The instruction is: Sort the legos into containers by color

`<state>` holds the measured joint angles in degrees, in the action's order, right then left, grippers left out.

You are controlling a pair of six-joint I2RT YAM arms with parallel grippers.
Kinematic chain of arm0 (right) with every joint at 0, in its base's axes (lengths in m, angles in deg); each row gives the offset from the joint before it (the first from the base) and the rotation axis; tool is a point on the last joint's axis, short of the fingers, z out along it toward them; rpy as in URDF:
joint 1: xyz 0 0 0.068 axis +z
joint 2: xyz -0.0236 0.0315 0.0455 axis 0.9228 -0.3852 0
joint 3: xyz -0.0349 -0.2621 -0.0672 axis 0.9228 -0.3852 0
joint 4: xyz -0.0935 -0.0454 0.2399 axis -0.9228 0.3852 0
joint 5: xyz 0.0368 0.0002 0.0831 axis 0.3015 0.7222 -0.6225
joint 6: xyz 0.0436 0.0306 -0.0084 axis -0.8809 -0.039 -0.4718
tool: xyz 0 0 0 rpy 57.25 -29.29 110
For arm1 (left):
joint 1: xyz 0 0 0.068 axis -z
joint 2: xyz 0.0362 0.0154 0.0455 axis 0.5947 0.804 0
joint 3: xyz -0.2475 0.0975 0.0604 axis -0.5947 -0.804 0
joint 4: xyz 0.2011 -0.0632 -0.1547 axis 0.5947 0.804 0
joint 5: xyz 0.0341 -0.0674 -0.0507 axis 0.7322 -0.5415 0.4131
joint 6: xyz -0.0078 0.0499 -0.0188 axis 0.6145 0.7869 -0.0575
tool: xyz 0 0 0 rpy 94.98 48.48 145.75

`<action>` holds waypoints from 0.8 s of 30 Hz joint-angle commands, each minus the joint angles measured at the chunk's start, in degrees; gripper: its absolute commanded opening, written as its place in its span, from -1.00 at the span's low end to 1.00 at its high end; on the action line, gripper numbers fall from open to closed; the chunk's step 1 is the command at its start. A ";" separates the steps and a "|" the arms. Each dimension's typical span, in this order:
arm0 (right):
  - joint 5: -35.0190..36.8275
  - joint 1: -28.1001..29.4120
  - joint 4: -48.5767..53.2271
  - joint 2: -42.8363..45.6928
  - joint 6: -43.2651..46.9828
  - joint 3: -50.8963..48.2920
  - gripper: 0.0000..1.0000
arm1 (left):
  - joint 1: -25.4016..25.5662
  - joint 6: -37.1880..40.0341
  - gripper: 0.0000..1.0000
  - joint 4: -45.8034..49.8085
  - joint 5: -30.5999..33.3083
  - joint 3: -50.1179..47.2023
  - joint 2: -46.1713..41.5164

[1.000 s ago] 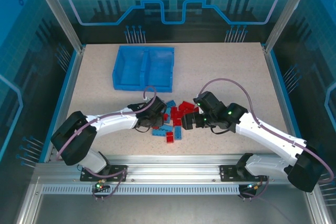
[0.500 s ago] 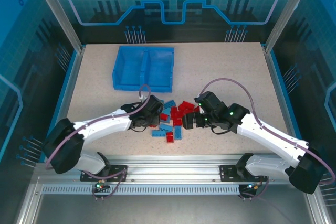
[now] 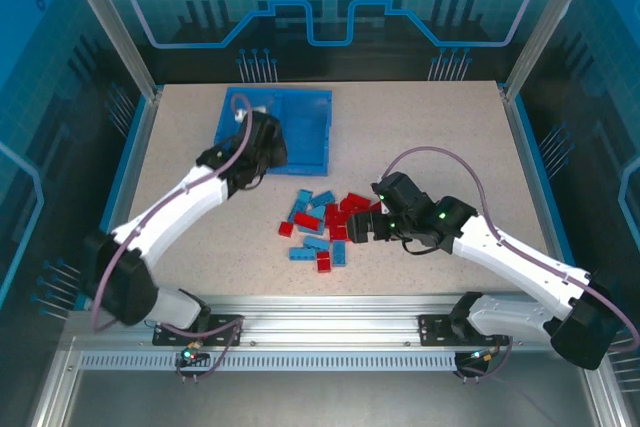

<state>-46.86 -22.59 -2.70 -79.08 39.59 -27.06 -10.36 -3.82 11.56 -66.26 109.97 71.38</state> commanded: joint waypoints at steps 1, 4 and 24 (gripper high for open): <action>1.41 0.77 0.49 -1.24 -0.31 2.10 1.00 | -0.66 7.88 -0.58 -2.82 -2.82 10.33 9.91; 1.66 0.77 1.16 -2.18 0.09 2.89 1.00 | -1.54 9.00 -0.58 -1.14 -2.97 21.92 21.16; 1.99 0.80 3.04 0.14 0.88 3.47 1.00 | -2.39 7.00 -0.04 3.97 -6.55 39.34 38.66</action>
<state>-45.77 -22.59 -1.15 -79.30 39.86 -25.38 -12.70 3.28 14.51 -70.98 148.55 116.10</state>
